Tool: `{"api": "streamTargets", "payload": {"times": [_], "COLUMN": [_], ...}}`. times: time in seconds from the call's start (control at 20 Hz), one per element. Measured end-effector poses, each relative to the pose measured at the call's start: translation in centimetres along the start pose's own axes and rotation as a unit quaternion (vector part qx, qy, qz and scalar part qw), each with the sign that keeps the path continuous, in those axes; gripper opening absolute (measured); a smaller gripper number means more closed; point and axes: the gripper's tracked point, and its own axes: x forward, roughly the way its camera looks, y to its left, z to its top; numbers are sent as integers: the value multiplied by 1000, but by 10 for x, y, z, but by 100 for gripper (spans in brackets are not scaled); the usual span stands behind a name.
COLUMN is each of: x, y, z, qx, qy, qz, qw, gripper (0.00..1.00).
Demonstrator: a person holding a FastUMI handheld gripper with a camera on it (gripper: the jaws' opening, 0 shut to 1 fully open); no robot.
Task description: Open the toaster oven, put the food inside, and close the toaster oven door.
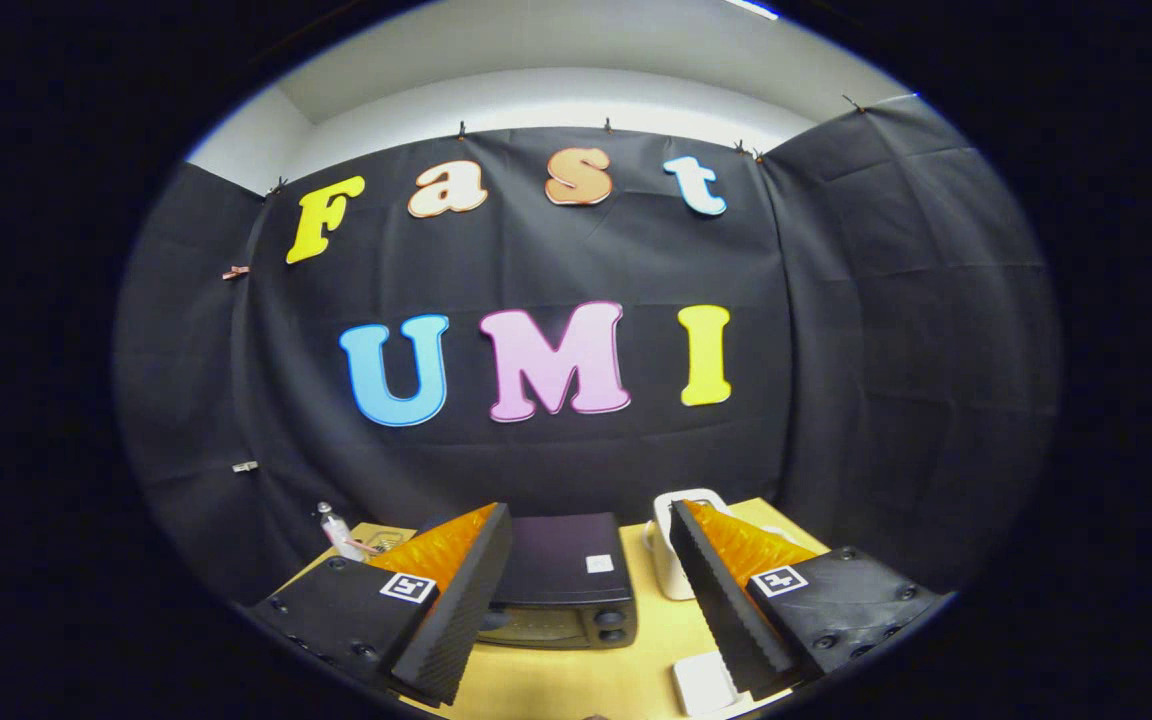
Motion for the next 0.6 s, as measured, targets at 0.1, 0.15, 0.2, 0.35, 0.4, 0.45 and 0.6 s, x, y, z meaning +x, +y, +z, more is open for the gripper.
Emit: {"api": "streamTargets", "payload": {"times": [0.1, 0.15, 0.2, 0.35, 0.4, 0.45, 0.6], "x": [-9, -12, -14, -10, -8, -6, -2], "y": [-14, -19, -21, -25, -20, -17, -12], "z": [5, 5, 7, 11, 13, 14, 16], "qx": [-7, -10, -16, -25, -17, -11, -24], "qy": [-2, -1, -4, -10, -11, -10, -16], "qz": [-9, -13, -14, -23, -22, -18, -11], "qw": [1000, 1000, 1000, 999, 1000, 1000, 1000], "gripper": [98, 98, 98, 98, 98, 98, 98]}}
